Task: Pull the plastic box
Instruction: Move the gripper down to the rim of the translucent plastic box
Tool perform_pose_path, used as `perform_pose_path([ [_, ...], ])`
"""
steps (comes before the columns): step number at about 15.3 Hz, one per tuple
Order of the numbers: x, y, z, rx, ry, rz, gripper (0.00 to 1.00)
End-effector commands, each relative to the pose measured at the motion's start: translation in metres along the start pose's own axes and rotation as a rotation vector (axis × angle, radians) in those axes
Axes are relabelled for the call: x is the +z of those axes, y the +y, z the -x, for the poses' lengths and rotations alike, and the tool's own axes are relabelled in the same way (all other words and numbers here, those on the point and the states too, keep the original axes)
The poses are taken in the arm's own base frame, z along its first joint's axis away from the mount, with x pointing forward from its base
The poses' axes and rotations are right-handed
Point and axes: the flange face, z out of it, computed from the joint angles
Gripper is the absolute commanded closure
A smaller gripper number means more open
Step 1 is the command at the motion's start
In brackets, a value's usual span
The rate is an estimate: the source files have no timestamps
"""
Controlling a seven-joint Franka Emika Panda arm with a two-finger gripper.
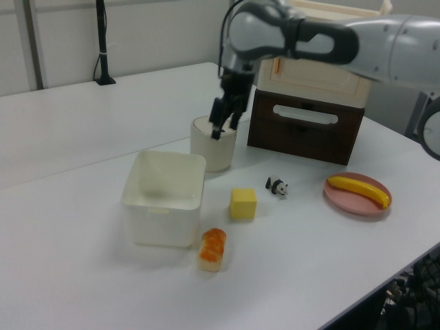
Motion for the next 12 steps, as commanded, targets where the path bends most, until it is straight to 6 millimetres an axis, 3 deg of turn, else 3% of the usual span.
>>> perform_pose_path([
  [1,0.030,-0.034,-0.022,-0.243,-0.003,0.002,0.00],
  [4,0.047,-0.061,-0.037,-0.332,0.022,0.011,0.00],
  [9,0.097,-0.075,-0.045,-0.429,-0.070,0.054,0.00],
  [12,0.105,-0.090,-0.046,-0.511,-0.097,0.077,0.00],
])
